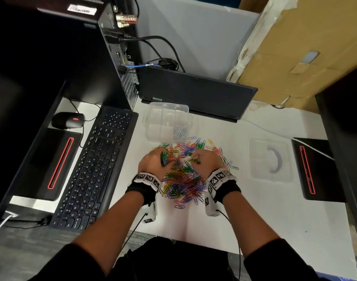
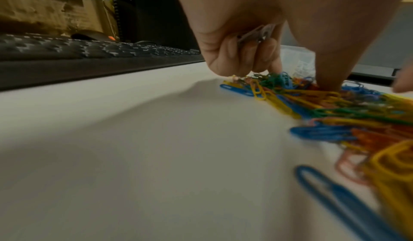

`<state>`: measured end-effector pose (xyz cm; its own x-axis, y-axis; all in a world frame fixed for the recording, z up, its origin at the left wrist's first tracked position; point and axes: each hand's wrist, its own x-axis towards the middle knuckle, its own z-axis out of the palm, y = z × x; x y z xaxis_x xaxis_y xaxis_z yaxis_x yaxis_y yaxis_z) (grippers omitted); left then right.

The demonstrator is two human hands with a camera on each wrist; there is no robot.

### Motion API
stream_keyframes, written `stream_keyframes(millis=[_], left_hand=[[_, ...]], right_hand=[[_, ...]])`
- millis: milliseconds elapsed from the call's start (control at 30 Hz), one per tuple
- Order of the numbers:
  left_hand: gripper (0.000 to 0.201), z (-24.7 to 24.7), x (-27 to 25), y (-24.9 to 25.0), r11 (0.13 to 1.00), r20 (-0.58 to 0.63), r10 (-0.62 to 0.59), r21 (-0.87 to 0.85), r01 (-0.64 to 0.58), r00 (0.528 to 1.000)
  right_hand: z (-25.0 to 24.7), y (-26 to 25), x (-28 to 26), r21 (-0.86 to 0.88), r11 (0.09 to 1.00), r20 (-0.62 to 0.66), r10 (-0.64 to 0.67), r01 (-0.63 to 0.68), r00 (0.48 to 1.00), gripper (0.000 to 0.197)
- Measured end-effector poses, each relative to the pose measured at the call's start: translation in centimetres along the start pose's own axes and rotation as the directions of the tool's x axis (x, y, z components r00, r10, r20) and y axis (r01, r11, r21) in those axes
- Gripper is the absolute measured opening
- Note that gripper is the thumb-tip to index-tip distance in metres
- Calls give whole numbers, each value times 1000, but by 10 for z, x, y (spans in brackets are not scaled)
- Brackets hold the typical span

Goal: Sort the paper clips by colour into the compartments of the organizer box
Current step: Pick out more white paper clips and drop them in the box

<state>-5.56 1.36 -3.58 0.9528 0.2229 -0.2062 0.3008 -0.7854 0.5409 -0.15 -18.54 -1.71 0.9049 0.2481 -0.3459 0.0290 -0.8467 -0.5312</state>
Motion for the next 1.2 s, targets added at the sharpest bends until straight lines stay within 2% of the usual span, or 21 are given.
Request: stream_keyframes(millis=[233,367,633,700,767,833,900,967,1033,1200], left_hand=[[13,5,4,-1,994,74,26,-109,-18,997],[19,3,3,-7,982,108,-16,-186,36,994],[16,-14,6,-28,974,7,-99,-205,98,995],[21,-19,3,-30,985,-12,-65,-161,62,998],[16,-23,0,-29,991,-5,17,-136,-18,1000],[15,-22,-7,-25,983,86,140,-136,-127,986],[34,-17,-16,-18,965,231,259,-100,-242,938],[53,-6,-24,-15,949,321,307,-36,-312,896],[61,4,-28,-14,954,323,289,-23,-298,901],[32,9,-25,-4,960,252,274,-17,-279,928]], right_hand=[[16,-29,8,-78,988,25,-131,133,991,15],[24,-28,6,-80,989,25,-126,127,992,8],[11,-3,5,-28,994,17,-109,110,994,14],[10,1,5,-21,993,8,-114,115,993,17],[9,3,5,-33,990,7,-140,140,990,23],[9,5,4,-5,986,0,-166,166,986,26],[10,8,1,80,983,-9,-165,165,986,27],[10,9,-4,197,973,15,-130,124,991,26],[8,10,-8,322,945,51,-81,60,995,27],[9,23,-13,476,879,26,-9,-4,1000,40]])
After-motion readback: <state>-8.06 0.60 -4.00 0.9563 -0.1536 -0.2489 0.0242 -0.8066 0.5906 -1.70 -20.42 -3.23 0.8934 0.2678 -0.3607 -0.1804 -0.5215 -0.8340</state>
